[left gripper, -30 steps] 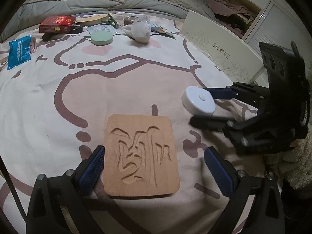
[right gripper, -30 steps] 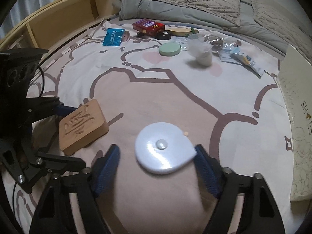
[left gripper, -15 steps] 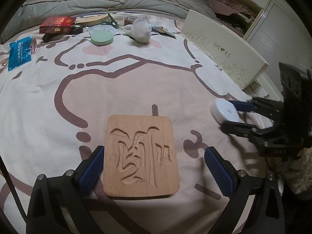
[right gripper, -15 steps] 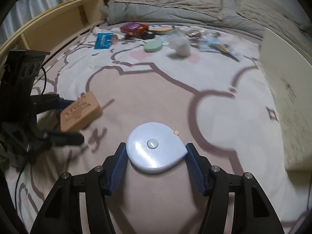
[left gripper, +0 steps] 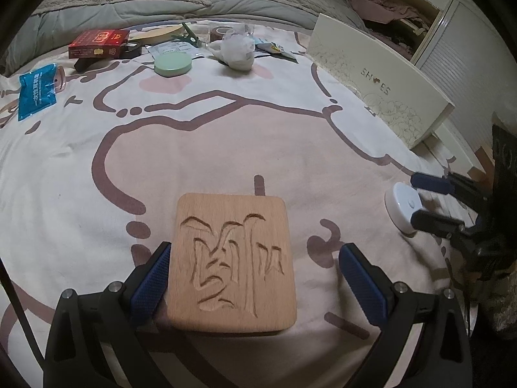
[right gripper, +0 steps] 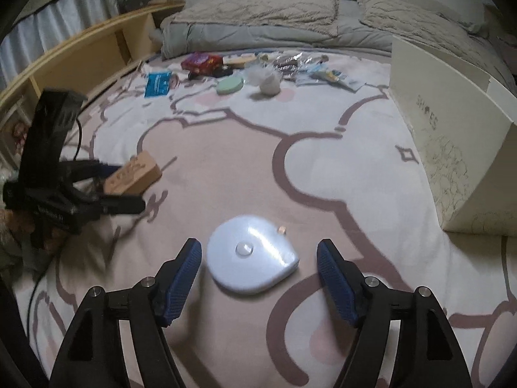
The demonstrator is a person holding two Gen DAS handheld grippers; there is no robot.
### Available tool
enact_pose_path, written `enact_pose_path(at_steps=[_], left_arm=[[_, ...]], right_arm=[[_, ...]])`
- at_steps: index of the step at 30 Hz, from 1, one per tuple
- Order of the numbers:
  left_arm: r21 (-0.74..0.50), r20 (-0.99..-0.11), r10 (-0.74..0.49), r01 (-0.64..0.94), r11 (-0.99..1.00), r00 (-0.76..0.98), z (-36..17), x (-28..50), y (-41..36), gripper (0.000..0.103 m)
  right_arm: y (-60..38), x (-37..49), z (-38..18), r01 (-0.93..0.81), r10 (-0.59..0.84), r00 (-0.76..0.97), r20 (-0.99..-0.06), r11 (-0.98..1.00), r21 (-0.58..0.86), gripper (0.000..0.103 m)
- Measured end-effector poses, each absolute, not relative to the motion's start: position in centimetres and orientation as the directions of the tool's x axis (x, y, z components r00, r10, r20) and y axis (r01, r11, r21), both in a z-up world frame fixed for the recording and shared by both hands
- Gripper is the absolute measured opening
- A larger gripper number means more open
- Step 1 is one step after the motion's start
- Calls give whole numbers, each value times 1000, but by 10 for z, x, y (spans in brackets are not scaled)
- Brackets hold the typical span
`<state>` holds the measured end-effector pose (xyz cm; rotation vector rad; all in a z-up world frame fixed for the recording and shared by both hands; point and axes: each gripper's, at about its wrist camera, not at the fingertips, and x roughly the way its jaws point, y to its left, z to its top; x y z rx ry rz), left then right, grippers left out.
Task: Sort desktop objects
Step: 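Close the right gripper on the tape measure and lift it, then carry the tape measure and carved coaster in both grippers toward the white box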
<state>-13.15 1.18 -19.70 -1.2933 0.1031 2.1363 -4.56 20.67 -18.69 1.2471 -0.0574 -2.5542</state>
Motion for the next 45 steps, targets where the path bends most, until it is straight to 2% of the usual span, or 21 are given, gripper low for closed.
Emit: enact_pose_path(at_steps=[10, 17, 20, 23, 24, 26, 27, 32, 39, 45], left_arm=[[-253, -820, 478, -549, -796, -315, -197, -131, 15, 102], [-252, -816, 465, -512, -821, -343, -195, -135, 15, 101], [-249, -816, 457, -499, -830, -353, -194, -137, 13, 97], [-231, -819, 435, -479, -847, -374, -193, -140, 12, 88], [-230, -819, 433, -476, -849, -377, -193, -140, 11, 85], [-225, -819, 428, -473, -852, -382, -193, -140, 10, 83], [-221, -819, 426, -473, -853, -384, -193, -139, 9, 82], [-187, -824, 405, -484, -855, -396, -193, -137, 10, 79], [-178, -825, 397, -482, -858, -403, -191, -137, 5, 64], [-151, -829, 381, -492, -857, -409, -190, -135, 9, 64]], right_arm=[[199, -40, -188, 327, -398, -479, -782, -908, 262, 74], [197, -43, -186, 293, -347, -517, -782, -931, 219, 74], [193, -48, -192, 285, -325, -516, -793, -938, 199, 74], [189, -50, -197, 266, -288, -526, -800, -949, 167, 73], [188, -50, -198, 262, -278, -531, -800, -952, 156, 71], [185, -50, -198, 259, -253, -545, -799, -958, 126, 58], [185, -50, -198, 259, -251, -548, -798, -958, 124, 58], [184, -47, -198, 261, -239, -559, -794, -960, 105, 57], [185, -45, -197, 250, -237, -564, -791, -962, 110, 57], [189, -44, -196, 230, -236, -567, -789, -965, 123, 57]])
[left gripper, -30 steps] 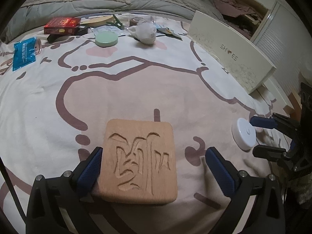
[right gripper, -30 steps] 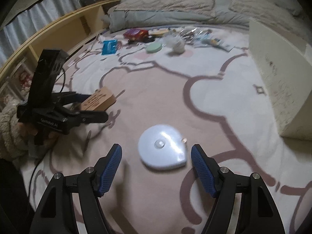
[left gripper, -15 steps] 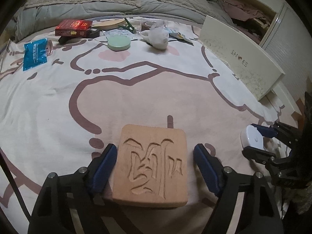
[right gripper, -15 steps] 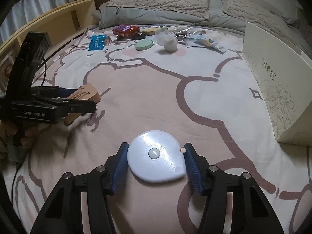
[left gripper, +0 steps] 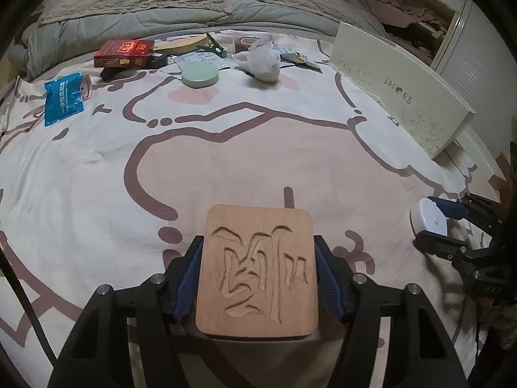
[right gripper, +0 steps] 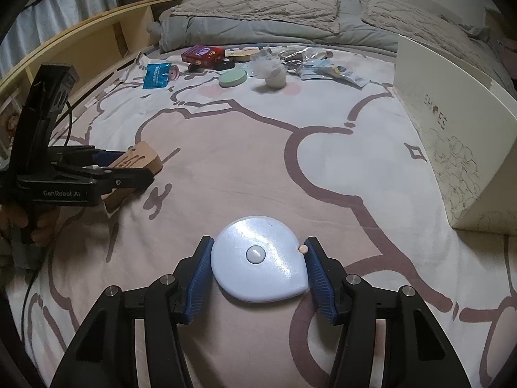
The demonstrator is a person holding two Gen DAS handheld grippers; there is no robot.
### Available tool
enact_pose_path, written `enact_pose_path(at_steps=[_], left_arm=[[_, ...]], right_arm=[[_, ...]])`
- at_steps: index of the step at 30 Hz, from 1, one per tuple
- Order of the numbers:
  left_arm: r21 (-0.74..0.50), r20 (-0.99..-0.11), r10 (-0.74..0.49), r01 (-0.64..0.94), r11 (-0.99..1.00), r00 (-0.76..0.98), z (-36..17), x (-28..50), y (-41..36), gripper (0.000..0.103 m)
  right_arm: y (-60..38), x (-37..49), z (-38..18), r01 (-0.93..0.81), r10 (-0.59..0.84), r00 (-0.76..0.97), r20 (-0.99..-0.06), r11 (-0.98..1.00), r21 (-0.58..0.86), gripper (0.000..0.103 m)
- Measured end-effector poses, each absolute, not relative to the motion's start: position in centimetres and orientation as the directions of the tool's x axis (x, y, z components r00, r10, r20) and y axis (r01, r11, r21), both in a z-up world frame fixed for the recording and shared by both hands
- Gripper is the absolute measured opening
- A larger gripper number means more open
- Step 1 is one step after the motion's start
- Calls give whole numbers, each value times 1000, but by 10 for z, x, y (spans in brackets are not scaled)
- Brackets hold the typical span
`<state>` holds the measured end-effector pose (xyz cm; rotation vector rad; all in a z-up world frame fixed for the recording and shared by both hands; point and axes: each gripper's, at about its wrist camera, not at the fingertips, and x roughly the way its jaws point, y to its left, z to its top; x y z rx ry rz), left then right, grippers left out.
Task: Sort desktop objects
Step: 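Carry the tape measure and carved coaster in both grippers toward the white box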
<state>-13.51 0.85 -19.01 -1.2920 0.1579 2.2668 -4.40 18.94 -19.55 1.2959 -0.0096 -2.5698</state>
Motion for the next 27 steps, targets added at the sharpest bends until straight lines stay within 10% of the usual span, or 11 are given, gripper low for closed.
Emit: enact_pose_path(at_steps=[27], left_arm=[[-139, -801, 389, -490, -860, -455, -142, -136, 34, 64]], right_arm=[[245, -43, -139, 112, -176, -662, -728, -984, 136, 57]])
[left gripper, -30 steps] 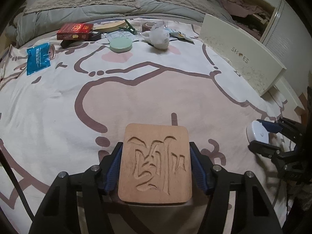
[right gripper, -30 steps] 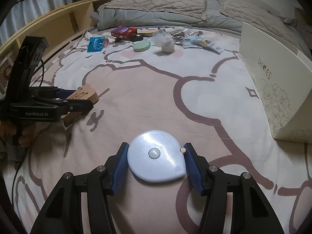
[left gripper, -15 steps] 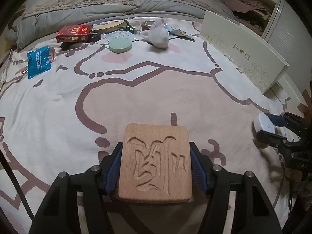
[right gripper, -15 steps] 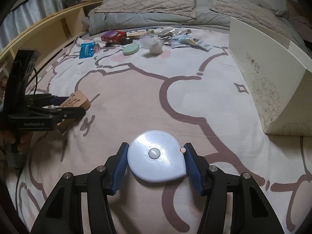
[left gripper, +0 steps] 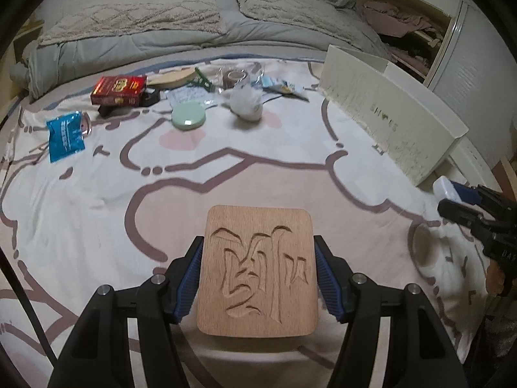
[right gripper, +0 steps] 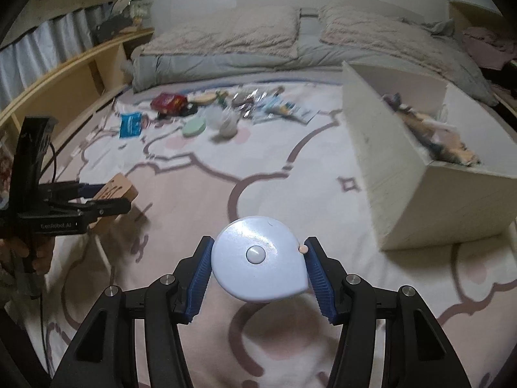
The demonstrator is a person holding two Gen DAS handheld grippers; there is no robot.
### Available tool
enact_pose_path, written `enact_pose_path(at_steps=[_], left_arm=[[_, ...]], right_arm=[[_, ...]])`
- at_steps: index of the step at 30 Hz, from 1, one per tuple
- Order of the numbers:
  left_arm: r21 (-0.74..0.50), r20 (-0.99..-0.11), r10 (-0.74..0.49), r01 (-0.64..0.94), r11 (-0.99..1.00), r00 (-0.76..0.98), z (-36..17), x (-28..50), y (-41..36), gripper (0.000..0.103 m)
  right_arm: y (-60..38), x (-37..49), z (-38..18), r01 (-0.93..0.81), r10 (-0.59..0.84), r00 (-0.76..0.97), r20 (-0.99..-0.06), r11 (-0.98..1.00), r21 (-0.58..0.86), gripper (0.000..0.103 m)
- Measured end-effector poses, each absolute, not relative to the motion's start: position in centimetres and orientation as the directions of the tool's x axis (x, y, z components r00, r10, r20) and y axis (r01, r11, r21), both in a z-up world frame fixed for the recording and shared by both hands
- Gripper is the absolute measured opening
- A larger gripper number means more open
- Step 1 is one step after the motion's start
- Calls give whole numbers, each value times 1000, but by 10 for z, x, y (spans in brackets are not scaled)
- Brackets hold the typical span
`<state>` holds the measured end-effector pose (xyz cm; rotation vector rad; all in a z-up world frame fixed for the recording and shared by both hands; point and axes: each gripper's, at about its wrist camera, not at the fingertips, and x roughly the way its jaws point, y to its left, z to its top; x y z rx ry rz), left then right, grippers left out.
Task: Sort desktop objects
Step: 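Carry the tape measure and carved coaster in both grippers toward the white box, then open the right gripper to drop the tape measure into the white box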
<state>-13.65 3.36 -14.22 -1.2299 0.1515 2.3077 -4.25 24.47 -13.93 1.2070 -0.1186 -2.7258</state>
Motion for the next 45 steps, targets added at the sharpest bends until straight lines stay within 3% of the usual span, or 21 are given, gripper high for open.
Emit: enact_pose_path(at_steps=[11, 17, 24, 32, 45], left_arm=[[-127, -771, 398, -493, -861, -497, -108, -136, 52, 64], [-128, -783, 399, -504, -854, -478, -107, -133, 66, 64], [-124, -780, 417, -539, -833, -466, -101, -125, 84, 64], [-147, -767, 443, -545, -826, -464, -85, -117, 98, 64], [-150, -770, 456, -567, -810, -447, -79, -105, 124, 64]], right_arm=[[295, -37, -102, 38, -110, -738, -666, -992, 121, 57], [332, -36, -85, -8, -116, -762, -638, -982, 187, 57], [372, -44, -70, -77, -27, -783, -621, -987, 140, 57], [414, -75, -68, -143, -4, -762, -648, -974, 174, 57], [397, -112, -102, -84, -69, -685, -725, -982, 172, 57]])
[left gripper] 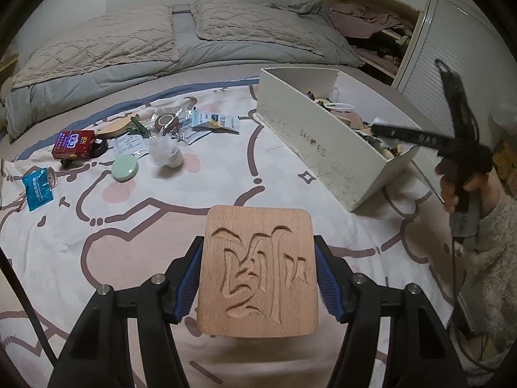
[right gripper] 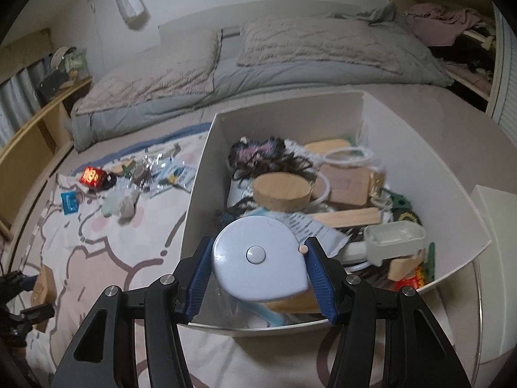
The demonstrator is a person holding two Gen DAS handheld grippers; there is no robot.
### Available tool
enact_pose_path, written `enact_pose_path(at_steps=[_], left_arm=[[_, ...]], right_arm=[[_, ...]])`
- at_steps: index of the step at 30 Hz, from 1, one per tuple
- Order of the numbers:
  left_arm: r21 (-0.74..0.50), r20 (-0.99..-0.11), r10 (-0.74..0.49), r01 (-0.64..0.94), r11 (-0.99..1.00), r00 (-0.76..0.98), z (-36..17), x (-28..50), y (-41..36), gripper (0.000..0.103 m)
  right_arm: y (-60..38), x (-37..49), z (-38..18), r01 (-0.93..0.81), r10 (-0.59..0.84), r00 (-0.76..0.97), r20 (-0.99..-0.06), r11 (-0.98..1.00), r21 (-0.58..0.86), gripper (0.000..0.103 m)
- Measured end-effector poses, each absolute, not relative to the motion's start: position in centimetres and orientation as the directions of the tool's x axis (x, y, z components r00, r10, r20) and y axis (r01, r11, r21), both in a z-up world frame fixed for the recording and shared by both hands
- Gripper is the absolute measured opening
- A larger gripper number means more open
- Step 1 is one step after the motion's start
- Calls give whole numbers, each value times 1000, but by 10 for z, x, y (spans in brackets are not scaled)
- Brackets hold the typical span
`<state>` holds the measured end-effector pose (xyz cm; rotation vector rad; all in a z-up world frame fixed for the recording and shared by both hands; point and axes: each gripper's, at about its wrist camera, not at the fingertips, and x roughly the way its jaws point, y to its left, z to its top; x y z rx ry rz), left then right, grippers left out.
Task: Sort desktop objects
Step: 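Open the right gripper to drop the tape measure into the white box, then lower the carved coaster into the white box and open the left gripper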
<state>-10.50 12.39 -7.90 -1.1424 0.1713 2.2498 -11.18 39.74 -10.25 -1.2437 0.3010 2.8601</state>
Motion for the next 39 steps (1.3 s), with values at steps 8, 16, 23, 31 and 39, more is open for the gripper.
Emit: enact_pose_path(at_steps=[8, 16, 23, 31, 39], left_arm=[[-150, -758, 464, -570, -808, -458, -71, -105, 137, 64], [-194, -735, 515, -592, -782, -441, -64, -110, 167, 64], [-233, -695, 569, -610, -757, -440, -46, -122, 204, 64], [-247, -658, 611, -640, -727, -440, -28, -141, 258, 64], [-271, -666, 626, -651, -709, -404, -30, -162, 312, 64]], right_arm=[[394, -103, -104, -56, -65, -702, -709, -988, 146, 90], [419, -92, -95, -75, -72, -726, -684, -980, 184, 90], [435, -77, -96, -77, -72, -752, -655, -978, 196, 90], [451, -65, -96, -81, -64, -777, -626, -976, 200, 90], [457, -53, -91, -86, -30, -808, -588, -982, 168, 90]])
